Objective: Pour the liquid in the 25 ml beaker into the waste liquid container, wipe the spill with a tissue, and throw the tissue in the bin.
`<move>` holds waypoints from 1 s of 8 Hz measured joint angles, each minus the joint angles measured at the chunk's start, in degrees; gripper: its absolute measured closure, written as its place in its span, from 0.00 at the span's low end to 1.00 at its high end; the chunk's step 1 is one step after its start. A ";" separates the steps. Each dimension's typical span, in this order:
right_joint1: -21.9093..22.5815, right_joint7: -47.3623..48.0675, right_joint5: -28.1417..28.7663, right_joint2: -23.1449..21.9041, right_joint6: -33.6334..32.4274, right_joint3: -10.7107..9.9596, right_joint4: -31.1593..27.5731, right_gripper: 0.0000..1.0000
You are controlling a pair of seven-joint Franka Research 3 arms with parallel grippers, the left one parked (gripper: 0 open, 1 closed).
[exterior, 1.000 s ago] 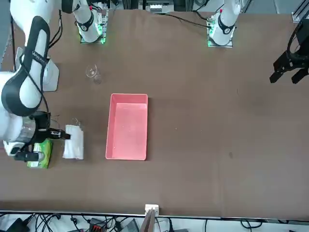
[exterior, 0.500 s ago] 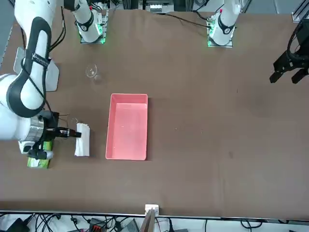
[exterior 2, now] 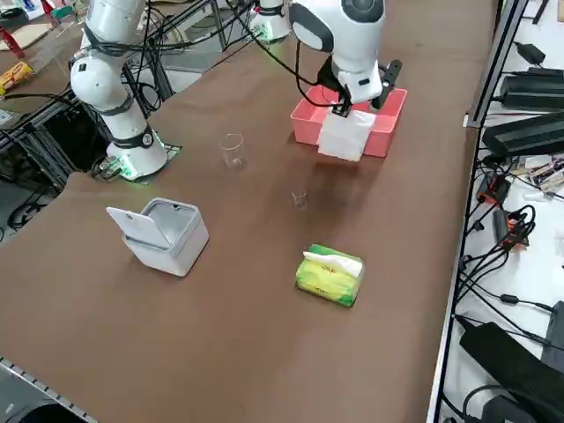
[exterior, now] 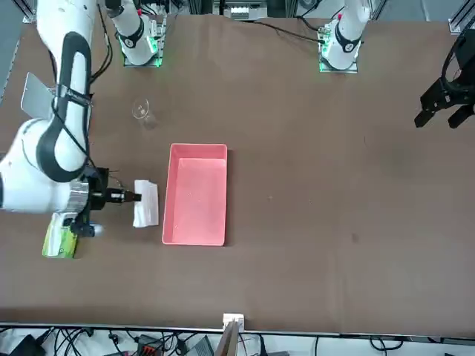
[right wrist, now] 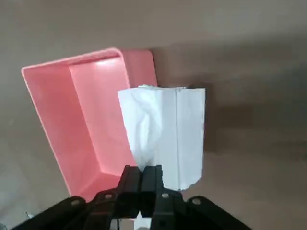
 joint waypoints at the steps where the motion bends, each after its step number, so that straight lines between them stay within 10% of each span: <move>1: 1.04 -0.19 0.40 -0.37 1.77 -0.02 -2.09 0.98; 8: 3.26 -6.47 0.44 -2.04 7.65 0.07 -10.30 0.98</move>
